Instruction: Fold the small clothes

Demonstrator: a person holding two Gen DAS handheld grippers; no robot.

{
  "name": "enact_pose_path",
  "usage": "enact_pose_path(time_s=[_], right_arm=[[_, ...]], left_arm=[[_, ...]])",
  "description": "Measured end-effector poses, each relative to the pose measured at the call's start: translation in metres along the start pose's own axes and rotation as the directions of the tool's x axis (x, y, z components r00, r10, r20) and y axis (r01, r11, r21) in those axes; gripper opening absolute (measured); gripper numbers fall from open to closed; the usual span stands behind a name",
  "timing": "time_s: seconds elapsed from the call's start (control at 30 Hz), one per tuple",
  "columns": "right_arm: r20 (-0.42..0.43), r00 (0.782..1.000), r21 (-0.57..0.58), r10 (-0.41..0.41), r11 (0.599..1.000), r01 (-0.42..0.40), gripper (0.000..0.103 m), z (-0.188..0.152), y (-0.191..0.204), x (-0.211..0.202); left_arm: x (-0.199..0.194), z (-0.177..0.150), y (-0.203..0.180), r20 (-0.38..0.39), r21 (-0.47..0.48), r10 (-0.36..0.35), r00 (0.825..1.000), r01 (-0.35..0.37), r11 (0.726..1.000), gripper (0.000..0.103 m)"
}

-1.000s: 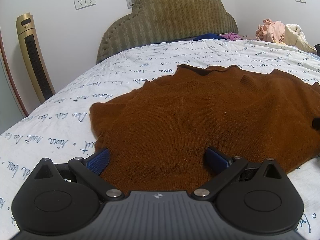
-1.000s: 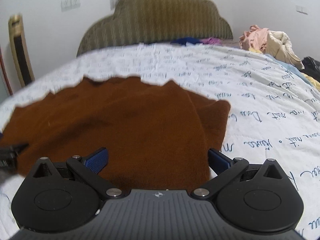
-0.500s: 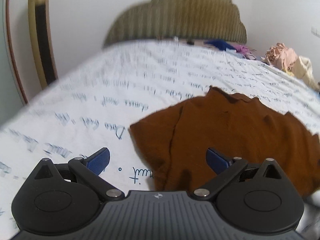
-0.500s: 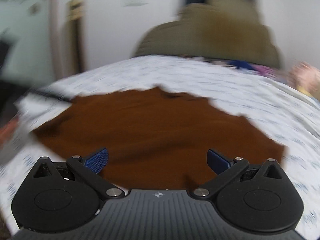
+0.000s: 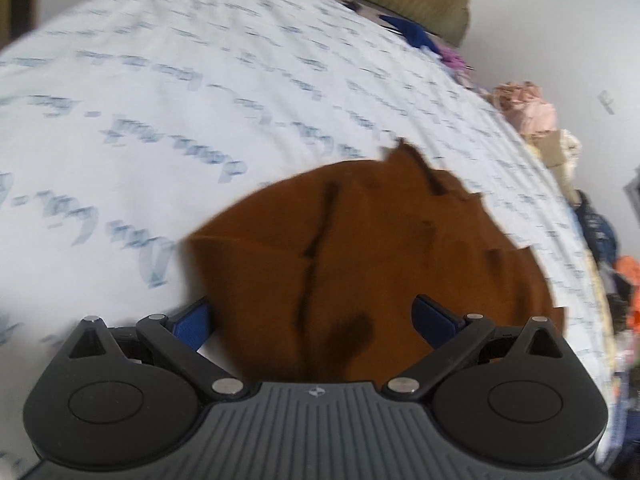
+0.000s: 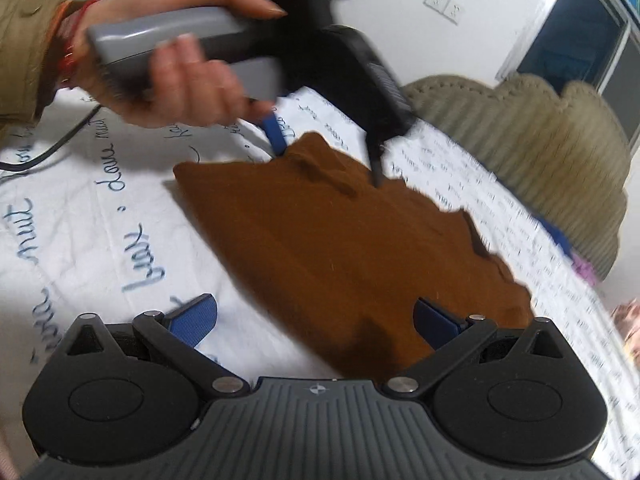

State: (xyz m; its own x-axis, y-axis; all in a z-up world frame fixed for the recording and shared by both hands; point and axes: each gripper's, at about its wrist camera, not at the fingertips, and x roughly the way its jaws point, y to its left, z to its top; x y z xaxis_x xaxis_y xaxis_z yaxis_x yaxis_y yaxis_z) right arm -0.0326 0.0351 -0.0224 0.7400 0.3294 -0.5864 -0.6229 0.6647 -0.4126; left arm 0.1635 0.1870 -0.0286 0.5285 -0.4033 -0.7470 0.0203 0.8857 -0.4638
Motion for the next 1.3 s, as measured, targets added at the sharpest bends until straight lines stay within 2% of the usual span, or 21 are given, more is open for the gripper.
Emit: enact_pose_path(time_s=[0.13,0.17,0.2,0.23,0.27,0.3,0.37,0.4,0.43,0.47,0.57,0.73,0.9,1.07,1.3], right_arm=[[0.027,0.999,-0.05,-0.038,0.998,0.04,0.1,0.017,0.008,0.01],[0.034,0.998,-0.054,-0.05,0.997,0.051,0.099,0.02,0.009,0.015],[0.036,0.997,-0.058,-0.062,0.996,0.064,0.097,0.023,0.009,0.021],[0.035,0.997,-0.062,-0.073,0.995,0.075,0.091,0.026,0.009,0.027],[0.038,0.996,-0.066,-0.082,0.994,0.085,0.085,0.027,0.01,0.032],[0.045,0.995,-0.069,-0.088,0.993,0.091,0.081,0.028,0.012,0.036],[0.06,0.994,-0.074,-0.086,0.993,0.091,0.053,0.029,0.016,0.039],[0.063,0.995,-0.075,-0.08,0.994,0.084,0.045,0.03,0.019,0.04],[0.066,0.995,-0.08,-0.068,0.994,0.073,0.032,0.03,0.021,0.04],[0.071,0.995,-0.089,-0.063,0.994,0.07,0.025,0.03,0.024,0.04],[0.095,0.992,-0.115,-0.08,0.989,0.091,0.012,0.026,0.029,0.035],[0.127,0.99,-0.061,-0.069,0.995,0.077,0.009,0.022,0.016,0.018],[0.165,0.98,-0.015,-0.113,0.993,0.117,0.009,0.014,0.002,0.001],[0.186,0.97,0.053,-0.155,0.988,0.148,0.008,0.003,-0.022,-0.016],[0.18,0.965,0.159,-0.19,0.974,0.162,0.008,-0.017,-0.055,-0.029]], left_arm=[[0.023,0.016,-0.01,-0.019,-0.004,-0.068,0.998,0.068,0.998,0.102],[0.028,0.02,-0.013,-0.016,-0.009,-0.076,0.997,0.076,0.997,0.095],[0.033,0.023,-0.014,-0.016,-0.011,-0.074,0.997,0.074,0.997,0.079],[0.038,0.028,-0.015,-0.021,-0.017,-0.057,0.998,0.056,0.998,0.069],[0.043,0.031,-0.016,-0.029,-0.022,-0.03,0.999,0.029,0.999,0.051],[0.046,0.034,-0.016,-0.033,-0.024,-0.011,0.999,0.01,1.0,0.038],[0.049,0.04,-0.014,-0.038,-0.038,-0.006,0.999,0.004,0.999,0.023],[0.051,0.042,-0.012,-0.042,-0.052,-0.013,0.999,0.011,0.999,0.018],[0.052,0.043,-0.011,-0.041,-0.063,-0.014,0.999,0.011,0.998,0.017],[0.052,0.043,-0.012,-0.036,-0.064,-0.004,0.999,0.002,0.998,0.016],[0.047,0.038,-0.025,0.003,-0.02,0.06,0.998,-0.06,0.998,0.015],[0.029,0.029,-0.062,0.097,0.094,0.195,0.976,-0.204,0.975,0.015],[0.015,0.03,-0.099,0.155,0.185,0.273,0.949,-0.3,0.936,0.015],[0.009,0.03,-0.129,0.192,0.234,0.298,0.935,-0.339,0.911,0.015],[0.011,0.032,-0.16,0.208,0.254,0.304,0.93,-0.351,0.901,0.015]])
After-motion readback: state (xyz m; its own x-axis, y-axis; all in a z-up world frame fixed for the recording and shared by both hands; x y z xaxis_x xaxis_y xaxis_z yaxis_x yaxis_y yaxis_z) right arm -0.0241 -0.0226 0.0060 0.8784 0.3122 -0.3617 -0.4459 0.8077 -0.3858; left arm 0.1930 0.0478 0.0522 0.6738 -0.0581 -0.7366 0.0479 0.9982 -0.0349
